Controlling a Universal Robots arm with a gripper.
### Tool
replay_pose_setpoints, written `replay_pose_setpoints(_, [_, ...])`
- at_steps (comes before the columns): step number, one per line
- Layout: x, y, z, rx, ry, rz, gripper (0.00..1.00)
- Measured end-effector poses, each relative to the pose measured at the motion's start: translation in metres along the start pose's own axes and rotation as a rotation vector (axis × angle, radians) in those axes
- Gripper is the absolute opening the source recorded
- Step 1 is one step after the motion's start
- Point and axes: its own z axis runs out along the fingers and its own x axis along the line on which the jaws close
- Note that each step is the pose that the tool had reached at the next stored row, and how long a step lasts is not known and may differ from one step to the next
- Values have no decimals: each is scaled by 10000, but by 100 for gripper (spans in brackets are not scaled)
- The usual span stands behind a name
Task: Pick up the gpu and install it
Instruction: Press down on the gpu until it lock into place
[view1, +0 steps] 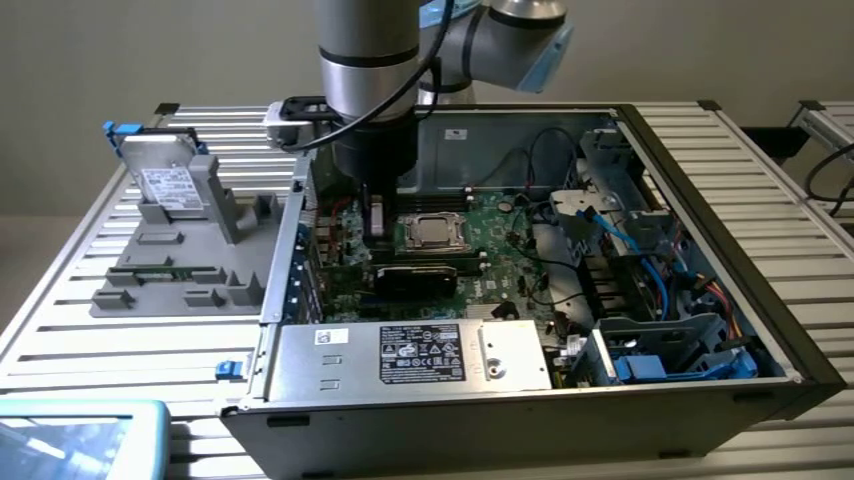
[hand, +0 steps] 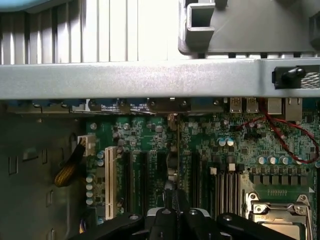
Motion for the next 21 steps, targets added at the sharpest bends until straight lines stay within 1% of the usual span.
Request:
replay_pose_setpoints(5, [-3,-219,-11,-3,3,0,12])
replay_pose_setpoints(7, [-6,-300,4,-5,3,-1,12])
replay_pose_setpoints(8, [-7,-308,22,-6,2,-3,12])
replay_pose_setpoints(11, [-11,-307,71,-64,4,-4,12])
replay_pose_setpoints(12, [-12,-307,85,-92,5,-7,12])
replay_pose_setpoints(14, [-13,-306,105,-167,6,-12,12])
replay_pose_setpoints(15, [-14,-303,116,-197,6,-13,12])
replay_pose_setpoints(16, [-16,-302,130,-213,7,-13,12])
replay_pose_setpoints(19, [-17,-302,174,-229,18,-18,12])
replay_pose_setpoints(21, [-18,-301,170,-231,7,-19,12])
